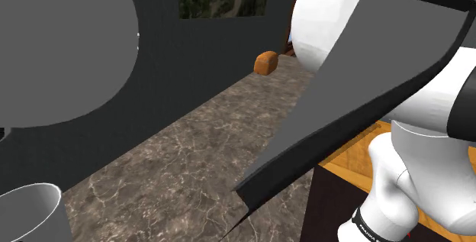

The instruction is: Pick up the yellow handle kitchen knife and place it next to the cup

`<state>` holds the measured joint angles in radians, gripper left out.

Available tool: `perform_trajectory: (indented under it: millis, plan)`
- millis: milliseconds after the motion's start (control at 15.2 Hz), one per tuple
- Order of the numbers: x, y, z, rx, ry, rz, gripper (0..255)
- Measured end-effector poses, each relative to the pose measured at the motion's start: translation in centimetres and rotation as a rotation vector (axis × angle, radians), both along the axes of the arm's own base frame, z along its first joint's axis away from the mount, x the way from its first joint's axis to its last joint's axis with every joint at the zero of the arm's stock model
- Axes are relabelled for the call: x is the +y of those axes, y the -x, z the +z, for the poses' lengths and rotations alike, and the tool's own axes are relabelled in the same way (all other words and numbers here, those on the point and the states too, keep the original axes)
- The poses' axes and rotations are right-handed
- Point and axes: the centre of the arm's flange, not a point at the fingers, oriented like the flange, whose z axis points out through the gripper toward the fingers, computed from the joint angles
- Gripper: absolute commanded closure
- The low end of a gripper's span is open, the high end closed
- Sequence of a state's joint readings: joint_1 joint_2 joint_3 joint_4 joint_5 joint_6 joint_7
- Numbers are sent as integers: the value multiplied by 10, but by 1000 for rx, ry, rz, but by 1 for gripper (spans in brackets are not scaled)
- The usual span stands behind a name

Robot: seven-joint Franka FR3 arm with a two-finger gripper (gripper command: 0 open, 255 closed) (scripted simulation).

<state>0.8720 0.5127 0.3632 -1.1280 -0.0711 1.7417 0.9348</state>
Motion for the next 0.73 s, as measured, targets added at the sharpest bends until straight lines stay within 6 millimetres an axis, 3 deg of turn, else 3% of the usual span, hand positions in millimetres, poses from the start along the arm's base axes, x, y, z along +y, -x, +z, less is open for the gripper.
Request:
perform_trajectory:
  millis: [726]
  plan:
    - [1,0,-58,0,0,0,255]
